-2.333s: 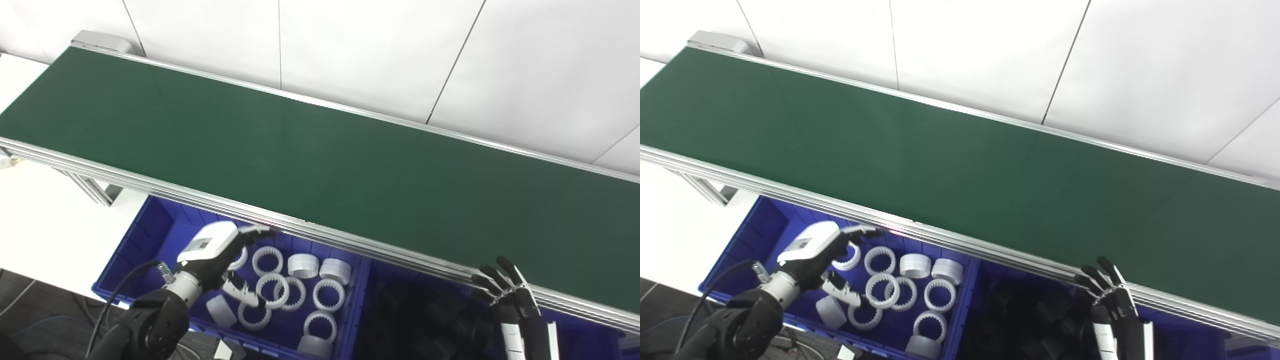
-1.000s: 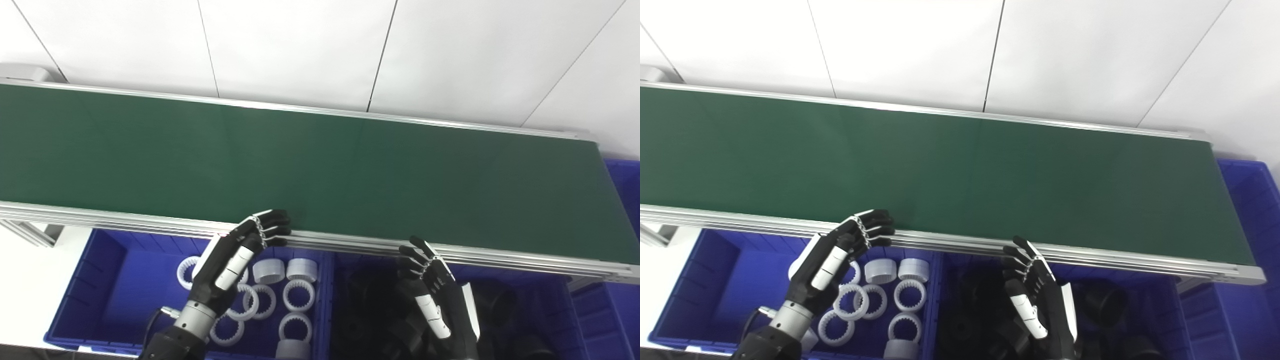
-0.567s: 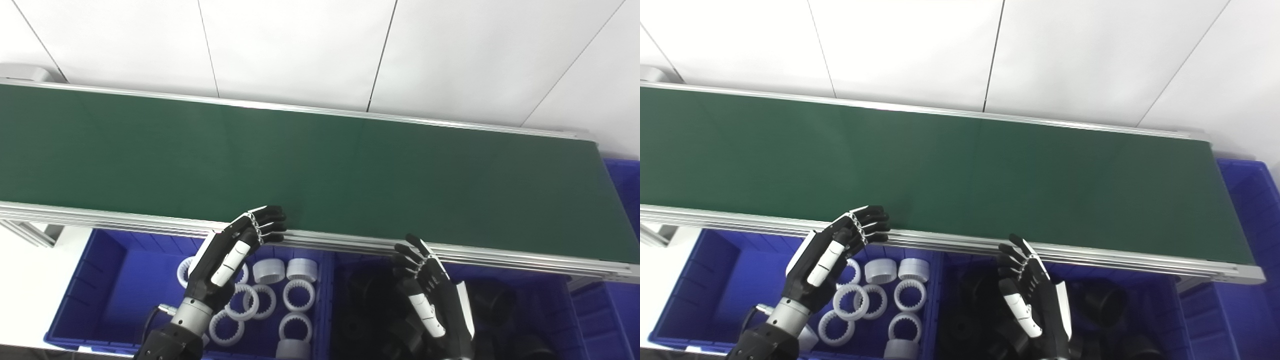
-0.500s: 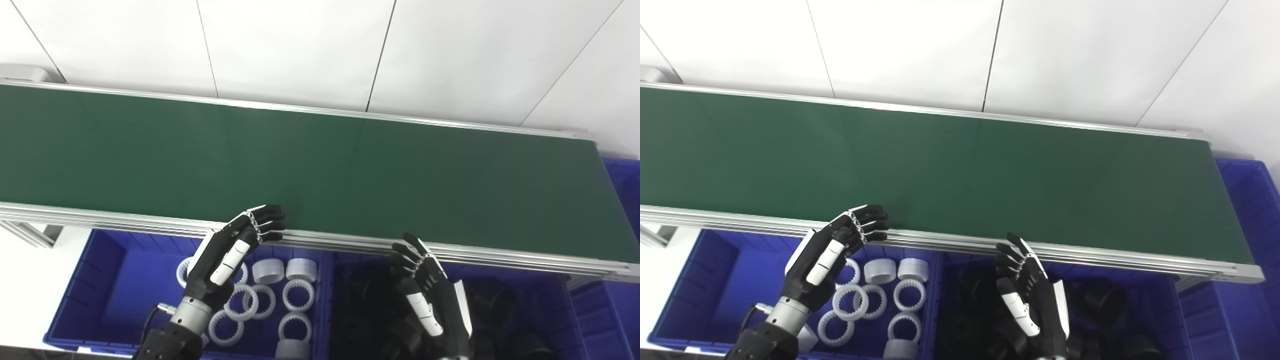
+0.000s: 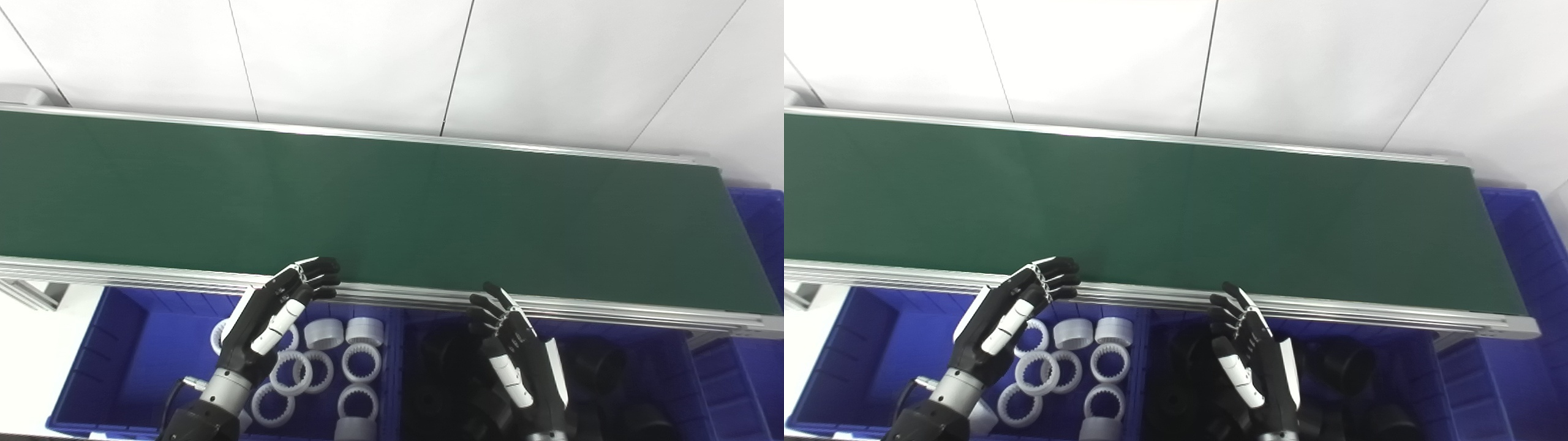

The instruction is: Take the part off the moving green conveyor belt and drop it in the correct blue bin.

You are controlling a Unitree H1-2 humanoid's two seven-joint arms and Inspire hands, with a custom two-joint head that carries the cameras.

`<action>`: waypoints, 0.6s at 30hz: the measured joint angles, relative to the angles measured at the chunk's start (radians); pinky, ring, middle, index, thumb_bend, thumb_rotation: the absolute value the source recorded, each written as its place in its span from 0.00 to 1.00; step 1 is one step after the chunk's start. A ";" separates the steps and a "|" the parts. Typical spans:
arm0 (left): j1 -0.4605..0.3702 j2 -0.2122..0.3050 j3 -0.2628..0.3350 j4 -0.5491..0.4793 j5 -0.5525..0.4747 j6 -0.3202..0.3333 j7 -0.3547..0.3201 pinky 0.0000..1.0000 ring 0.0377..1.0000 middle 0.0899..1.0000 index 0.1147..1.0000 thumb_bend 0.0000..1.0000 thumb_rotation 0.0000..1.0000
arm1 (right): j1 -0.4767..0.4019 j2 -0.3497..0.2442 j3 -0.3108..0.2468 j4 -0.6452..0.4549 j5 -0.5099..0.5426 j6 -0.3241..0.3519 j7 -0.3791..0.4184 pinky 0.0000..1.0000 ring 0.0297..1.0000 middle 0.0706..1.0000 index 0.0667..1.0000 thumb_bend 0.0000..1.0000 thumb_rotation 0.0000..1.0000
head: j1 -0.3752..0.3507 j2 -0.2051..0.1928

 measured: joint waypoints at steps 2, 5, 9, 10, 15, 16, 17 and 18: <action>0.001 0.000 -0.001 -0.001 0.004 -0.003 0.000 0.70 0.73 0.75 0.71 0.55 0.68 | 0.000 0.000 0.001 0.000 -0.001 0.000 -0.004 0.68 0.75 0.78 0.86 0.68 0.77 | 0.000 0.000; 0.002 0.001 -0.003 -0.002 0.020 -0.010 0.000 0.70 0.72 0.74 0.71 0.55 0.68 | 0.001 0.000 0.002 0.000 -0.001 0.000 -0.006 0.68 0.75 0.78 0.86 0.68 0.77 | 0.000 0.000; 0.003 0.000 -0.003 -0.003 0.022 -0.020 0.001 0.70 0.72 0.74 0.70 0.54 0.68 | 0.001 -0.002 0.004 0.000 0.000 0.000 -0.006 0.68 0.75 0.78 0.86 0.67 0.76 | -0.002 -0.002; 0.003 0.000 -0.003 -0.004 0.022 -0.022 0.001 0.70 0.72 0.73 0.70 0.54 0.68 | 0.001 -0.003 0.005 0.000 0.000 0.000 -0.006 0.68 0.75 0.78 0.86 0.66 0.76 | -0.002 -0.002; 0.003 0.001 -0.003 -0.004 0.023 -0.030 0.001 0.69 0.72 0.73 0.69 0.55 0.68 | 0.000 -0.004 0.006 0.000 0.001 0.000 -0.007 0.68 0.75 0.78 0.86 0.67 0.77 | -0.003 -0.005; 0.003 0.001 -0.004 -0.004 0.024 -0.030 0.001 0.69 0.72 0.72 0.68 0.56 0.68 | 0.000 -0.004 0.007 0.001 0.000 0.000 -0.008 0.68 0.75 0.78 0.86 0.66 0.77 | -0.003 -0.005; 0.003 0.001 -0.004 -0.004 0.024 -0.030 0.001 0.69 0.72 0.72 0.68 0.56 0.68 | 0.000 -0.004 0.008 0.001 0.000 0.000 -0.009 0.68 0.75 0.78 0.86 0.66 0.77 | -0.003 -0.005; 0.003 0.001 -0.004 -0.004 0.024 -0.030 0.001 0.69 0.72 0.72 0.68 0.56 0.68 | -0.001 -0.005 0.009 0.002 -0.001 0.000 -0.009 0.68 0.75 0.78 0.86 0.66 0.77 | -0.003 -0.006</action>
